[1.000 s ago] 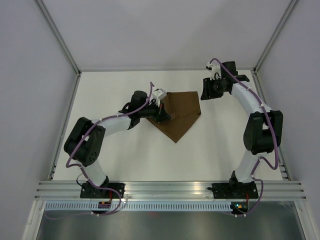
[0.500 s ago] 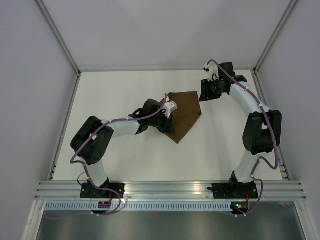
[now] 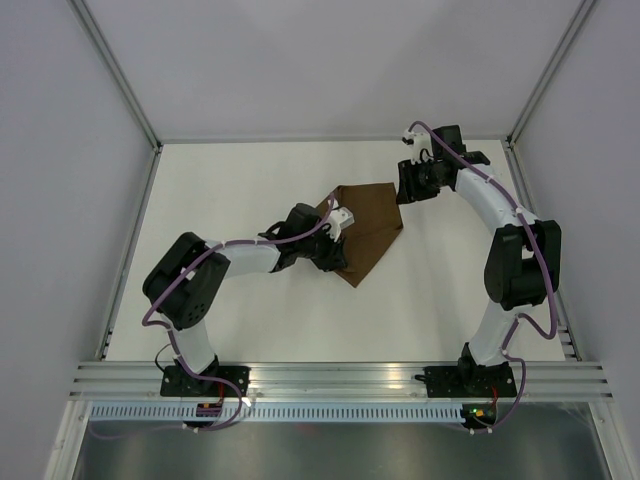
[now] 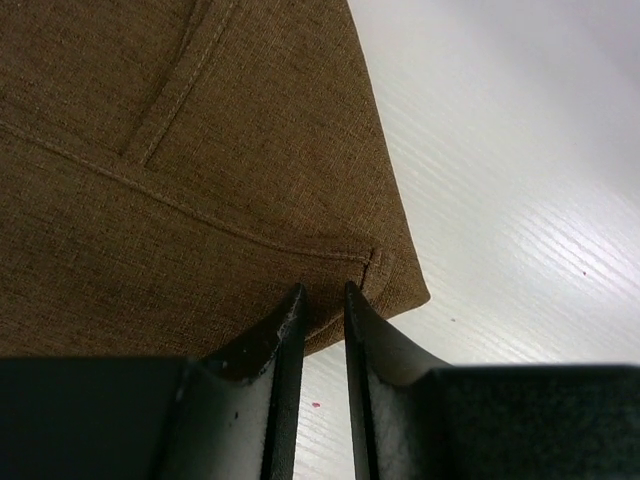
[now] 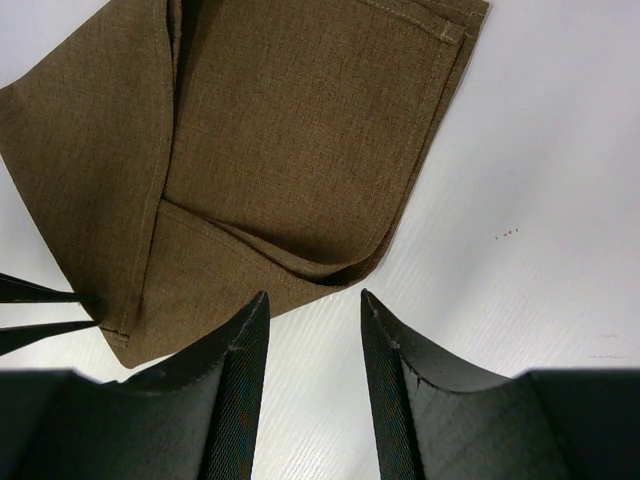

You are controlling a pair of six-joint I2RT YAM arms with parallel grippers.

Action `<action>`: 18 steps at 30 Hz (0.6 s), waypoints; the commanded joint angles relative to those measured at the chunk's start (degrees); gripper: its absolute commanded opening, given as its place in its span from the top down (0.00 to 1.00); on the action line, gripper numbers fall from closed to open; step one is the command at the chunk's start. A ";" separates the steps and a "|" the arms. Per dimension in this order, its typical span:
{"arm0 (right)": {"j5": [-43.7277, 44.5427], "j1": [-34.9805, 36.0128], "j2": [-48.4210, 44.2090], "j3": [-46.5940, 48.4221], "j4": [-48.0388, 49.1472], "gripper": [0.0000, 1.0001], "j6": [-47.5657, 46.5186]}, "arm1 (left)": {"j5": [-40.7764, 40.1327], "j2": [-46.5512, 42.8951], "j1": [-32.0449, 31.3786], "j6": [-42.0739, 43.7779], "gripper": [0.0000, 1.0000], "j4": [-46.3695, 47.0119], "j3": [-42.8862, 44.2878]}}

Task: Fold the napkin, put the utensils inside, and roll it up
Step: Fold the napkin at the center of the board.

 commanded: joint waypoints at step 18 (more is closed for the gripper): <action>2.45 2.30 0.55 0.08 -0.65 0.53 -1.31 | -1.83 -1.16 -0.19 -0.96 0.68 4.60 -3.81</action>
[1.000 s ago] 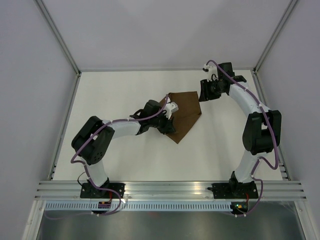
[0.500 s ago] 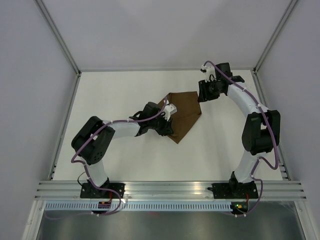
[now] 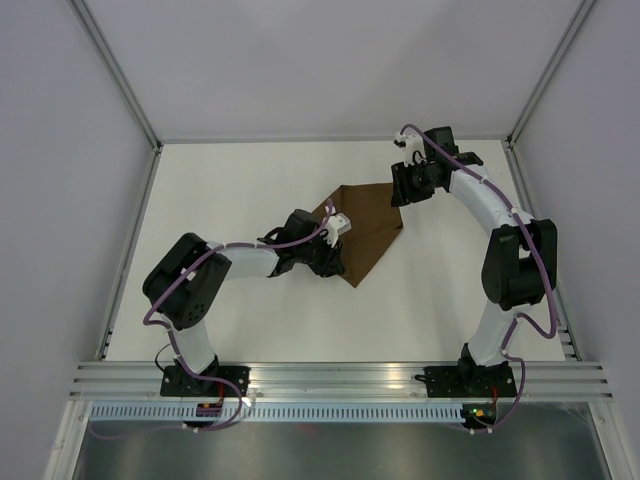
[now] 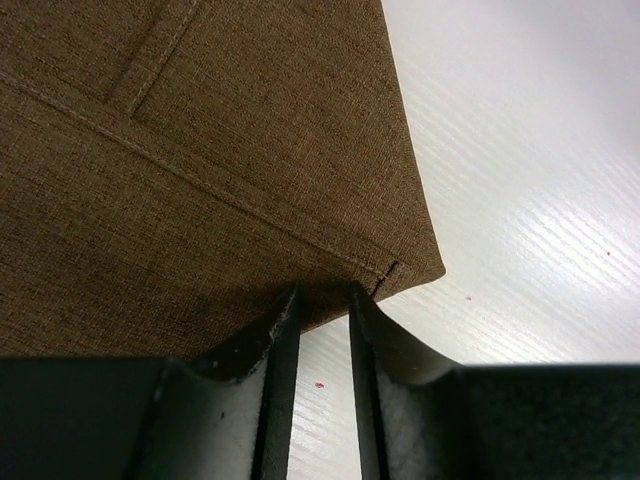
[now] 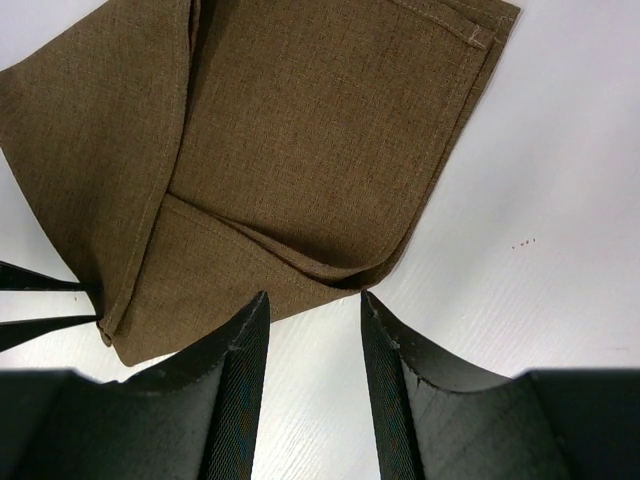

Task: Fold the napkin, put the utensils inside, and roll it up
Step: Fold the napkin at the center of the board, then roll the napkin at the center of the board.

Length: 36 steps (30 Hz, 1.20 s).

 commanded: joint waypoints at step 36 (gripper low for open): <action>29.72 37.70 0.34 -11.59 17.80 0.47 -4.18 | -34.09 -36.20 13.52 -23.85 0.31 -14.04 11.66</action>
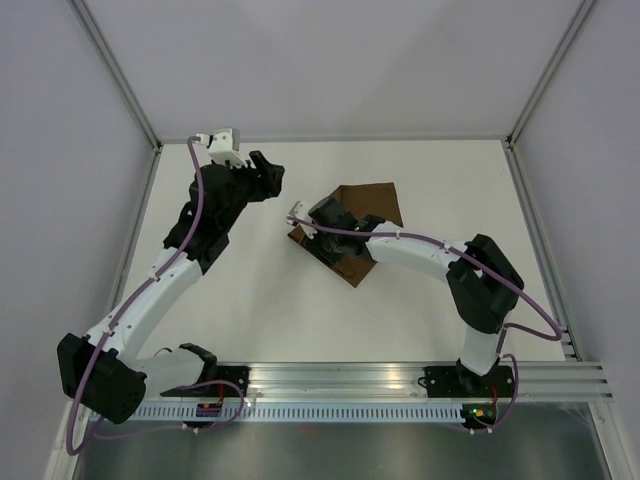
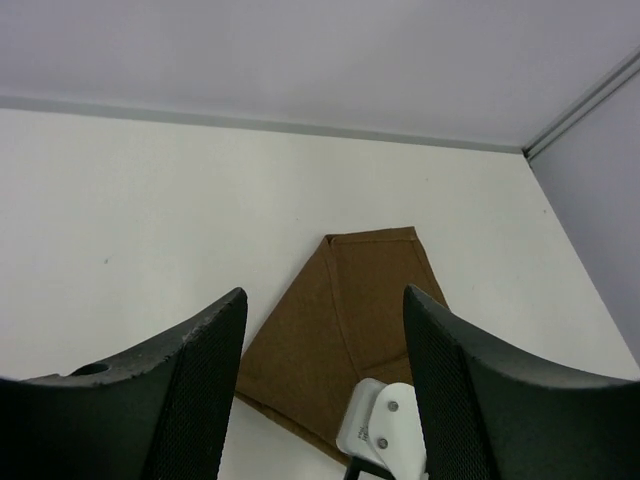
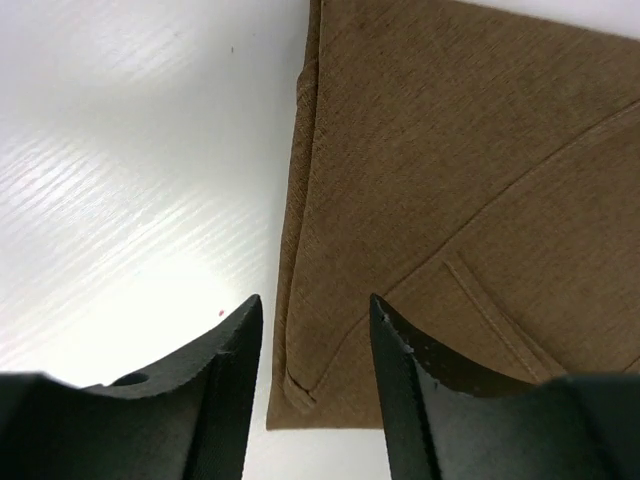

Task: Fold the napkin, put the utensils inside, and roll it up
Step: Roll the napkin at the center of the board.

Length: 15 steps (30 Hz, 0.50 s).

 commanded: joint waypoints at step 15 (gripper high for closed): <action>13.69 5.56 9.96 1.89 7.68 0.42 3.79 | 3.37 2.27 4.29 -0.85 0.30 -2.80 2.09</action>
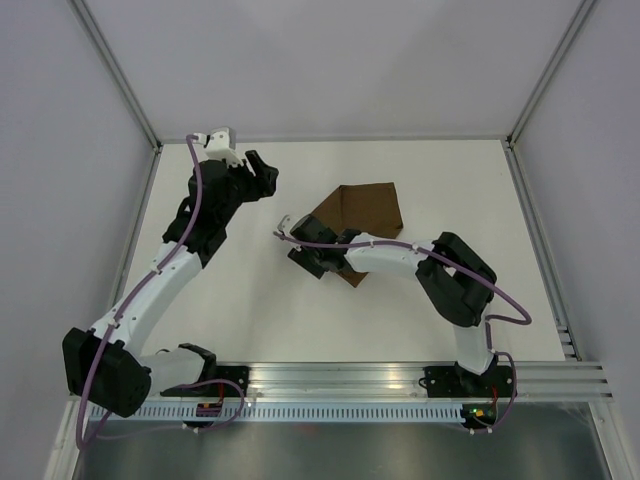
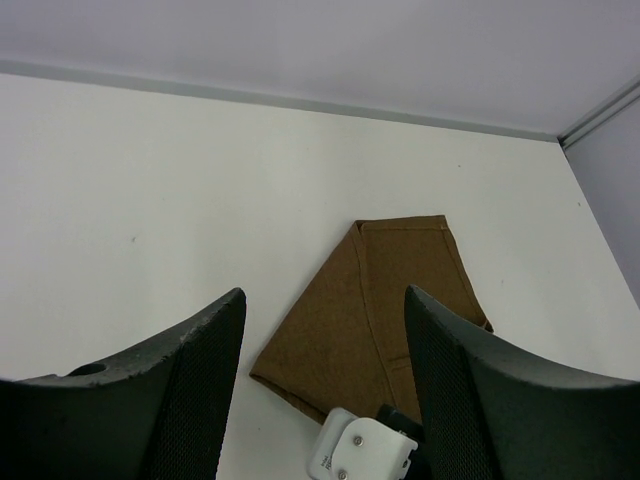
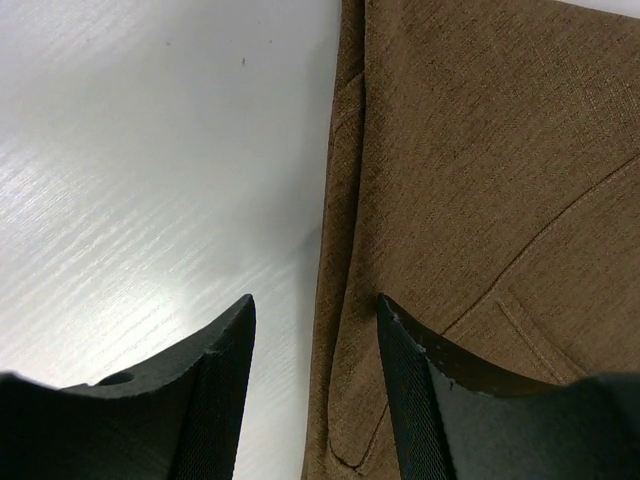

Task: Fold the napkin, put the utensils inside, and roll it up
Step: Roll the napkin at the center of the board.

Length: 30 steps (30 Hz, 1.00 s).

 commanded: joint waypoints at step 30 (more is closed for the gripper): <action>-4.52 -4.87 3.29 -6.99 7.45 0.65 -1.55 | 5.23 4.81 2.49 -1.27 0.31 5.47 -1.60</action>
